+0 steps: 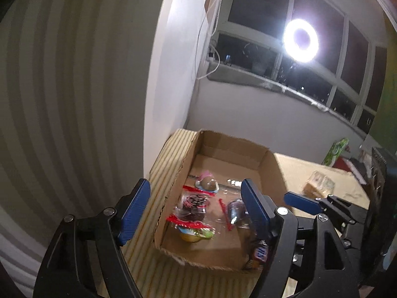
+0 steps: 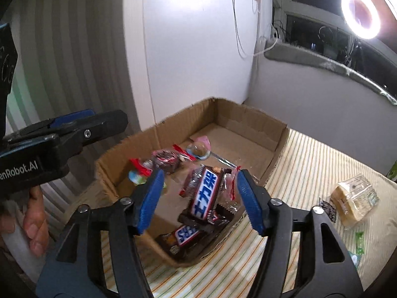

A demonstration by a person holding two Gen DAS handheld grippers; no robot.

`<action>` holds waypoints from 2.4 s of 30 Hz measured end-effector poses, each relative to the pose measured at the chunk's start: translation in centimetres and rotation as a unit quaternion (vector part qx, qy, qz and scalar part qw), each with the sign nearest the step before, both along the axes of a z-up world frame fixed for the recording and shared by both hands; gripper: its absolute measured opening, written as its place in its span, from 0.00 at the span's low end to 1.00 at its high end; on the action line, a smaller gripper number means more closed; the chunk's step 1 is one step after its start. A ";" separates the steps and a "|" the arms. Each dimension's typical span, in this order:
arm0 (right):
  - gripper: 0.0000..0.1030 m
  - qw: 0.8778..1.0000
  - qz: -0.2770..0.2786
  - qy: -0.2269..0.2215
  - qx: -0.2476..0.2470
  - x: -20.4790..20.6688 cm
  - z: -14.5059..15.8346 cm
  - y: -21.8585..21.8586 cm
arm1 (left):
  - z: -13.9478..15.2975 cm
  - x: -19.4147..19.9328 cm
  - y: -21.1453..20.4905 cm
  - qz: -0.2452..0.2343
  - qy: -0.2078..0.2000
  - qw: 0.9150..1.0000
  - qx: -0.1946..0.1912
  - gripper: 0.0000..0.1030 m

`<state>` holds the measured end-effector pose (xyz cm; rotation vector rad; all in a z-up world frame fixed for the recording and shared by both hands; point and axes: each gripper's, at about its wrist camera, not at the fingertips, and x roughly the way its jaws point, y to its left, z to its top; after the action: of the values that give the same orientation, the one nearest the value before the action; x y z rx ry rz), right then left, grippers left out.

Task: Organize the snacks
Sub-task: 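Move both grippers back toward the remaining snacks on the table, then grasp the small green candy with the left gripper while the right grasps the teal mint pack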

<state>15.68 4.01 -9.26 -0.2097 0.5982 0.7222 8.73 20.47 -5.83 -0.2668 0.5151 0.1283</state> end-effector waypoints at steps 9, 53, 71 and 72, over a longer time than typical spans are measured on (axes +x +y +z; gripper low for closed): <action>0.66 1.000 0.000 -0.011 0.019 -3.0 1.6 -2.0 | 1.6 -2.5 -0.8 0.007 -0.005 1.000 0.013 0.73; 0.74 0.971 -0.229 0.067 0.030 -0.2 -4.9 -26.5 | -0.7 3.0 -22.5 -0.191 0.040 0.978 0.075 0.73; 0.74 0.972 -0.203 0.110 -0.049 5.6 -8.3 -22.5 | -7.0 11.3 -24.6 -0.217 0.126 0.966 0.061 0.73; 0.74 0.971 -0.203 0.111 -0.053 5.7 -8.3 -22.3 | -7.1 11.3 -24.7 -0.218 0.127 0.966 0.061 0.73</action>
<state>21.37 -18.33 -17.54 -0.0987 0.8642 0.3179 20.03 -4.20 -12.97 -0.0105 0.8064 -0.2363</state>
